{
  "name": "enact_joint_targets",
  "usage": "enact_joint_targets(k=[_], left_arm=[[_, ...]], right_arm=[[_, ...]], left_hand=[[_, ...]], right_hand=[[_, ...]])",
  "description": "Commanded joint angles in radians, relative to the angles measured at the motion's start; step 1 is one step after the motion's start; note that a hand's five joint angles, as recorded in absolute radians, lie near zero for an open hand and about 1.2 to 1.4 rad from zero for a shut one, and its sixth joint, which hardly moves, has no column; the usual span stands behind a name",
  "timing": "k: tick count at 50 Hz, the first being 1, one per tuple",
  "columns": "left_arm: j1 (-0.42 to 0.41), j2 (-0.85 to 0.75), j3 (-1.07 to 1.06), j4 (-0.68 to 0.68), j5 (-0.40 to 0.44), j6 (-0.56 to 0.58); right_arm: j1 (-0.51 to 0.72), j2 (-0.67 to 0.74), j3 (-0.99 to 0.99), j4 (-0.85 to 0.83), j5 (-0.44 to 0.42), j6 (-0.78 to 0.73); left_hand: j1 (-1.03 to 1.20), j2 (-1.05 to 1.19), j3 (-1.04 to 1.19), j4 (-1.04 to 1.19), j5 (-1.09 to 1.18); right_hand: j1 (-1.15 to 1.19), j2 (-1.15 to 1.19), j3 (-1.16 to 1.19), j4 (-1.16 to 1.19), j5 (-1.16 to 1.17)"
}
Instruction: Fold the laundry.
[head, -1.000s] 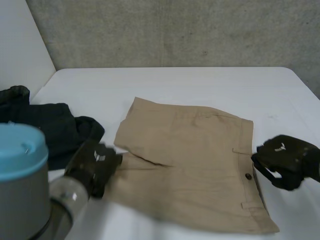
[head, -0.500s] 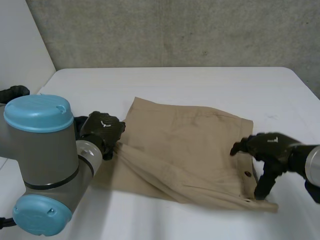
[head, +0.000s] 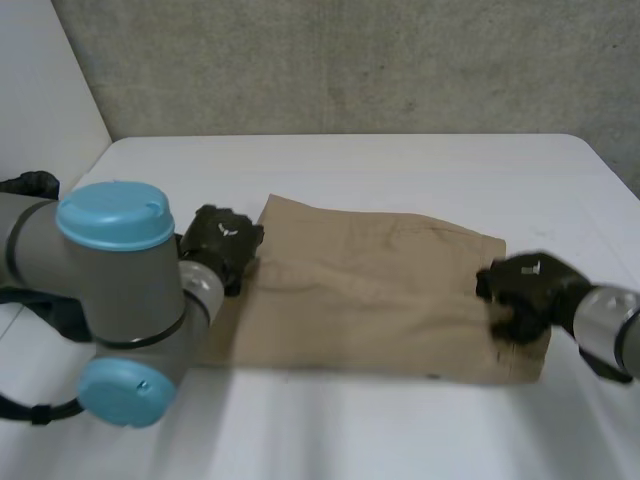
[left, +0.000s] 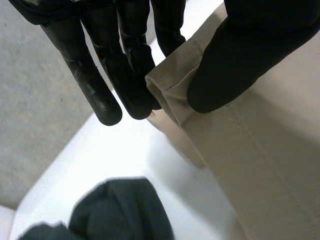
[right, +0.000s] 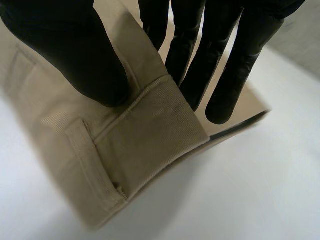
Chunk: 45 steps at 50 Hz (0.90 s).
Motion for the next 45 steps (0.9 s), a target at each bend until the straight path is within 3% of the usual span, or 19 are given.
enact_joint_targets(k=[1,6,11,18,23,24,25,26,27,28,29,34,37,42,45], left_arm=[[0.009,-0.157,0.188,0.188,0.048,0.140],[0.029,-0.268,0.292,0.341,0.080,0.215],[0.035,-0.407,0.441,0.461,0.112,0.244],[0.052,-0.551,0.587,0.480,0.117,0.246],[0.080,-0.645,0.665,0.493,0.116,0.246],[0.081,-0.656,0.670,0.495,0.116,0.246],[0.081,-0.662,0.673,0.499,0.116,0.246],[0.081,-0.670,0.667,0.516,0.116,0.246],[0.081,-0.670,0.661,0.529,0.114,0.243],[0.081,-0.668,0.653,0.545,0.114,0.241],[0.080,-0.665,0.641,0.565,0.114,0.241],[0.080,-0.553,0.498,0.728,0.109,0.238],[0.072,-0.462,0.393,0.789,0.106,0.237],[0.063,-0.296,0.216,0.800,0.100,0.218],[0.055,-0.190,0.092,0.791,0.093,0.151]], right_arm=[[0.105,0.194,-0.301,-0.055,0.128,0.020],[0.136,0.345,-0.516,-0.069,0.260,0.012],[0.159,0.491,-0.662,-0.107,0.309,0.006],[0.209,0.677,-0.788,-0.262,0.362,-0.026],[0.211,0.714,-0.789,-0.439,0.383,-0.091],[0.211,0.723,-0.789,-0.468,0.376,-0.104],[0.211,0.749,-0.797,-0.523,0.364,-0.136],[0.211,0.761,-0.800,-0.540,0.361,-0.152],[0.211,0.772,-0.803,-0.555,0.361,-0.170],[0.211,0.781,-0.806,-0.561,0.364,-0.189],[0.211,0.794,-0.817,-0.560,0.372,-0.230],[0.220,0.728,-0.780,-0.543,0.432,-0.249],[0.214,0.598,-0.692,-0.528,0.455,-0.178],[0.208,0.374,-0.540,-0.436,0.427,-0.028],[0.191,0.291,-0.467,-0.304,0.363,0.061]], left_hand=[[0.285,0.203,0.205,0.198,0.225],[0.285,0.203,0.205,0.198,0.225],[0.285,0.203,0.205,0.198,0.225],[0.285,0.203,0.205,0.198,0.225],[0.271,0.189,0.191,0.184,0.211],[0.181,0.099,0.100,0.094,0.121],[0.046,-0.036,-0.034,-0.041,-0.014],[-0.475,-0.557,-0.556,-0.563,-0.536],[-0.759,-0.842,-0.840,-0.847,-0.820],[-0.936,-1.018,-1.017,-1.024,-0.997],[-0.896,-0.978,-0.976,-0.983,-0.956],[-0.936,-1.018,-1.017,-1.024,-0.997],[-0.936,-1.018,-1.017,-1.024,-0.997],[-0.936,-1.018,-1.017,-1.024,-0.997],[-0.936,-1.018,-1.017,-1.024,-0.997]], right_hand=[[0.422,0.218,0.216,0.209,0.236],[0.422,0.218,0.216,0.209,0.236],[0.422,0.218,0.216,0.209,0.236],[0.422,0.218,0.216,0.209,0.236],[0.422,0.218,0.216,0.209,0.236],[0.422,0.218,0.216,0.209,0.236],[0.109,-0.095,-0.097,-0.104,-0.077],[-0.182,-0.386,-0.388,-0.395,-0.368],[-0.499,-0.703,-0.704,-0.712,-0.684],[-0.778,-0.982,-0.984,-0.991,-0.964],[-0.800,-1.004,-1.006,-1.013,-0.986],[-0.800,-1.004,-1.006,-1.013,-0.986],[-0.800,-1.004,-1.006,-1.013,-0.986],[-0.800,-1.004,-1.006,-1.013,-0.986],[-0.800,-1.004,-1.006,-1.013,-0.986]])
